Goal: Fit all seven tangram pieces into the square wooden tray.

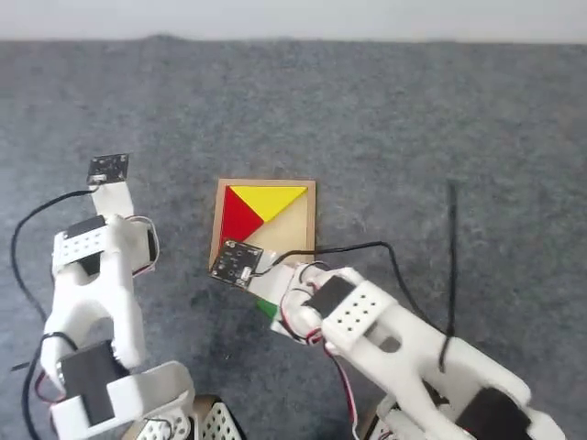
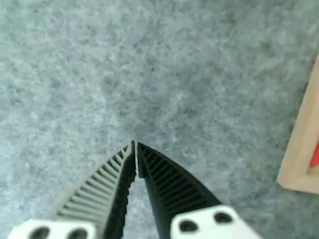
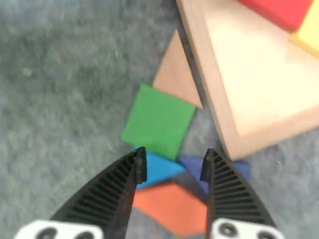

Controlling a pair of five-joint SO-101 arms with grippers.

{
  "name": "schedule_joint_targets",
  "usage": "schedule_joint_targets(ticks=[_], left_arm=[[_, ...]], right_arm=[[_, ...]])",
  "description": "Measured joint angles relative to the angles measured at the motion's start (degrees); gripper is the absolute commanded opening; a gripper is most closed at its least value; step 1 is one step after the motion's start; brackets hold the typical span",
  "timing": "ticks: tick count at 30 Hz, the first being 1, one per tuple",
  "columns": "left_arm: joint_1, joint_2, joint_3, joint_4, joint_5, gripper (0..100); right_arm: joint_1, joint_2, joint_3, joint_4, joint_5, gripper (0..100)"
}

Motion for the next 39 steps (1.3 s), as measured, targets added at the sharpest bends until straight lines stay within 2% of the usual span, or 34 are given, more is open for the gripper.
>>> schedule_joint_targets(ticks=[7,15,23,28,32,39], left_arm=[[-0.53,0.00,0.00,0.00,0.09,1],[-0.53,0.00,0.00,0.00,0.09,1],[-1.32,0.00,0.00,0.00,1.58,1],[-1.32,0.00,0.00,0.00,1.85,1],[-1.32,0.00,0.00,0.00,1.85,1],[-1.32,0.00,0.00,0.00,1.85,1]], right_arm=[[-3.43,7.12,0.00,-10.81,-3.60,19.4],[-3.43,9.05,0.00,-13.45,-4.13,18.8],[-2.37,9.05,-0.09,-13.36,-4.22,0.6],[2.90,8.88,-0.35,-8.70,-3.87,0.6],[6.15,8.88,-1.05,-2.81,2.73,0.7],[6.07,8.97,-0.88,6.86,10.64,0.7]])
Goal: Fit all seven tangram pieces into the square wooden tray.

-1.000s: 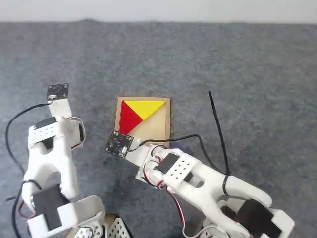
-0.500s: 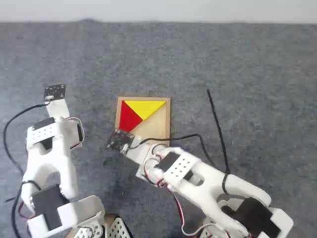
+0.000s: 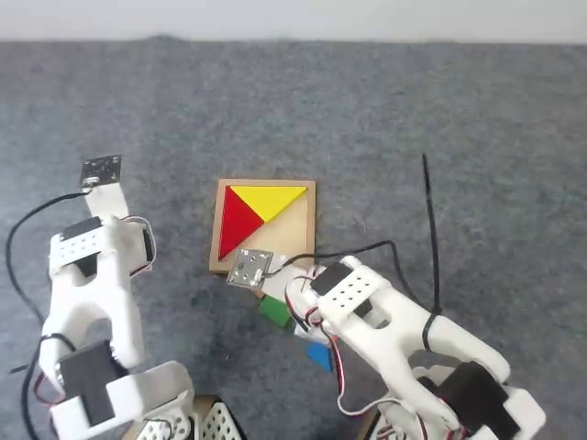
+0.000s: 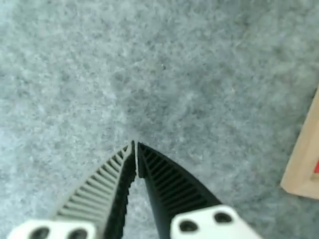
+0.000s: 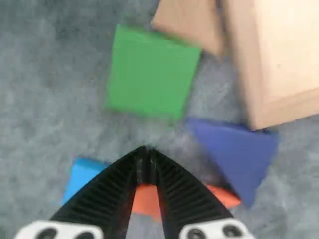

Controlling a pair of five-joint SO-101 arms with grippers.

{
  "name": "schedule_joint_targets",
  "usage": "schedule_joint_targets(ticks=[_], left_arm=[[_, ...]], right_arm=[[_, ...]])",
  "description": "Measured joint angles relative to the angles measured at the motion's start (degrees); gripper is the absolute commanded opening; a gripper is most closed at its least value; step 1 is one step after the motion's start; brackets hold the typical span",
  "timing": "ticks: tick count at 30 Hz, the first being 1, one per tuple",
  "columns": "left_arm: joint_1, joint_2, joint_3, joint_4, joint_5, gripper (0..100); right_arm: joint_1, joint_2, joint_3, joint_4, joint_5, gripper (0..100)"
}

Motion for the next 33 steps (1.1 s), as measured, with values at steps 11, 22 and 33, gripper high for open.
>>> schedule_joint_targets(ticks=[11,22,33], left_arm=[[1.05,-5.63,5.10,-3.25,-0.26,1],[1.05,-6.15,6.42,-3.25,-0.26,1],[1.05,-6.24,6.42,-3.25,-1.58,1]], right_arm=[[9.85,-20.75,0.09,5.71,1.76,4.3],[10.20,-10.55,0.09,0.88,21.80,28.2],[10.20,0.00,-0.09,-9.67,25.85,16.3]])
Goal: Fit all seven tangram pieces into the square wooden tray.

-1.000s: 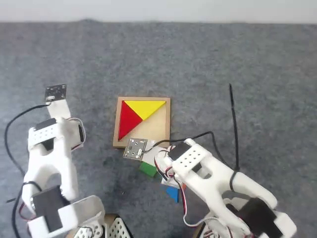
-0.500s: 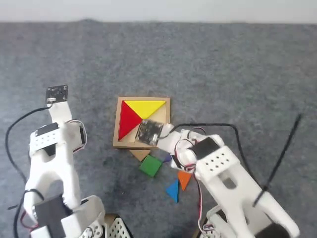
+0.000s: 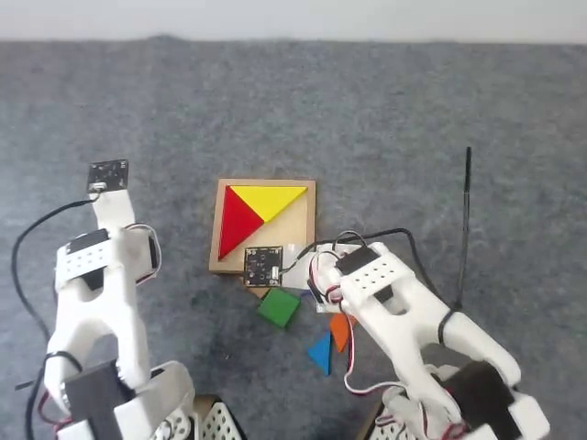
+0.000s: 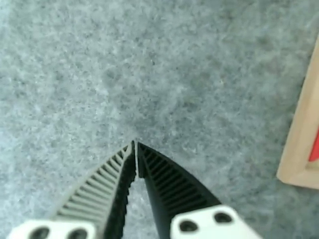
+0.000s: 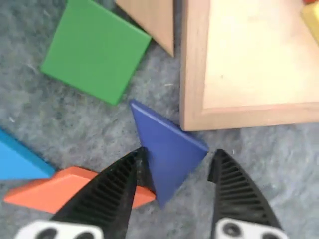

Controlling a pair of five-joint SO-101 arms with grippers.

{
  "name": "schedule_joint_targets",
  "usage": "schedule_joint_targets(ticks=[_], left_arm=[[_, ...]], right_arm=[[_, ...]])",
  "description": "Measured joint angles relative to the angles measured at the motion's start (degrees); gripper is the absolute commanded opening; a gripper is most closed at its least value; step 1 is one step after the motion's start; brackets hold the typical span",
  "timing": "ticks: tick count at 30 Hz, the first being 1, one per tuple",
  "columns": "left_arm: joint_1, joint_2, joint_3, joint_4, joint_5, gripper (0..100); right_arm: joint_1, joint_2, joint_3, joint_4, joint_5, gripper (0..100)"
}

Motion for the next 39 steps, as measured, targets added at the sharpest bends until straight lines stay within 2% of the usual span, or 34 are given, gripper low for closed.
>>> schedule_joint_targets(ticks=[9,15,25,39], left_arm=[[0.00,0.00,0.00,0.00,-0.18,1],[0.00,0.00,0.00,0.00,-0.18,1],[0.00,0.00,0.00,0.00,-0.18,1],[0.00,0.00,0.00,0.00,-0.18,1]], right_arm=[[-1.67,1.23,0.00,-0.18,0.26,16.9],[-2.02,1.23,0.00,-0.35,0.26,26.3],[-5.27,1.85,-0.26,-0.53,1.93,26.3],[-3.78,7.56,-4.92,1.05,3.34,25.5]])
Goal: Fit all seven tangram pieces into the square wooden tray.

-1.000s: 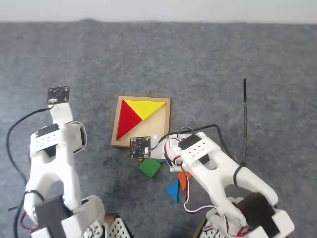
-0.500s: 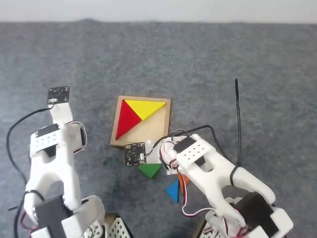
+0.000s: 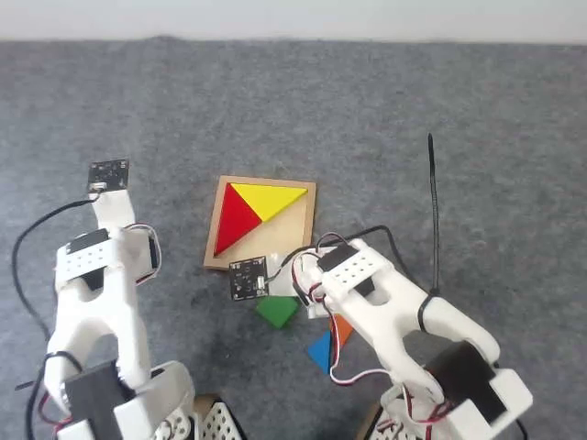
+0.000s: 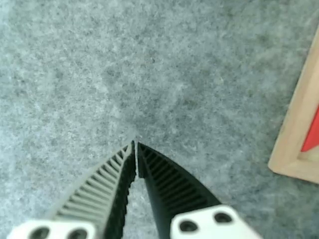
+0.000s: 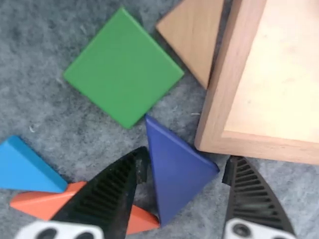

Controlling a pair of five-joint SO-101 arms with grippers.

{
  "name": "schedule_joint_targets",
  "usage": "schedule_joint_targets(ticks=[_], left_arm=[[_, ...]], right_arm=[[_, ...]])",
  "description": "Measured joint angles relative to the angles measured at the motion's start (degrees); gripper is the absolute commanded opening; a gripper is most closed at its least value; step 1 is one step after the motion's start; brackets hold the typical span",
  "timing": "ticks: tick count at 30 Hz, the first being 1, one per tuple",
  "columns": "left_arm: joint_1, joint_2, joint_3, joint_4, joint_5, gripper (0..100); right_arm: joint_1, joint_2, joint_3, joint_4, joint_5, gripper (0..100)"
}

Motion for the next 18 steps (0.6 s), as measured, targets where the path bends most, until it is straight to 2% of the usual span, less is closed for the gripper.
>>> schedule_joint_targets(ticks=[7,18], left_arm=[[0.00,0.00,0.00,0.00,0.00,1],[0.00,0.00,0.00,0.00,0.00,1]], right_arm=[[2.29,0.00,-0.09,0.09,0.00,13.3],[4.57,0.00,-0.88,0.00,-0.35,12.2]])
